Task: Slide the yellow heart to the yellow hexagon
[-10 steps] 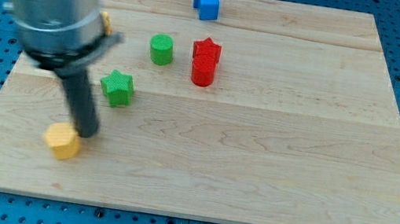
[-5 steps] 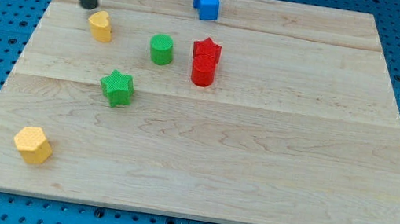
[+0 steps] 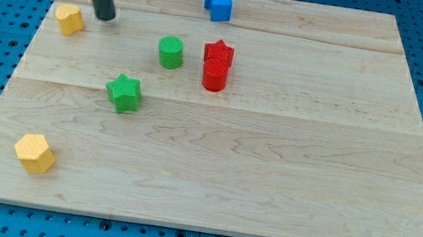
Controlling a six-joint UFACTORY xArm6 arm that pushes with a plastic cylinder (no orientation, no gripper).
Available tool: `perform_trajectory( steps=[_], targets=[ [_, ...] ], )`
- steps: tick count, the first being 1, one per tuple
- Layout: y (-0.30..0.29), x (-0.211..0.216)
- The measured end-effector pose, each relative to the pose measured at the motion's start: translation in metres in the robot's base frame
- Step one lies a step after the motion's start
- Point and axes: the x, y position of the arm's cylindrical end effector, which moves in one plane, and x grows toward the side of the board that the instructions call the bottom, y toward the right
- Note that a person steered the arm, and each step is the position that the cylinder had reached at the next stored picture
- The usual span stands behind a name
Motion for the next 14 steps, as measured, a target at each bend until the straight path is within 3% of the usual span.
perform_trajectory(
  steps=[1,3,4,5,6,7,8,9,11,14],
  targets=[
    [-0.048,-0.002],
    [-0.05,0.093],
    [-0.052,0.049],
    [-0.069,0.07],
    [-0.068,0.133],
    [-0.065,0.143],
    [-0.103,0.124],
    [-0.113,0.146],
    [-0.043,0.238],
    [-0.059,0.232]
  ],
)
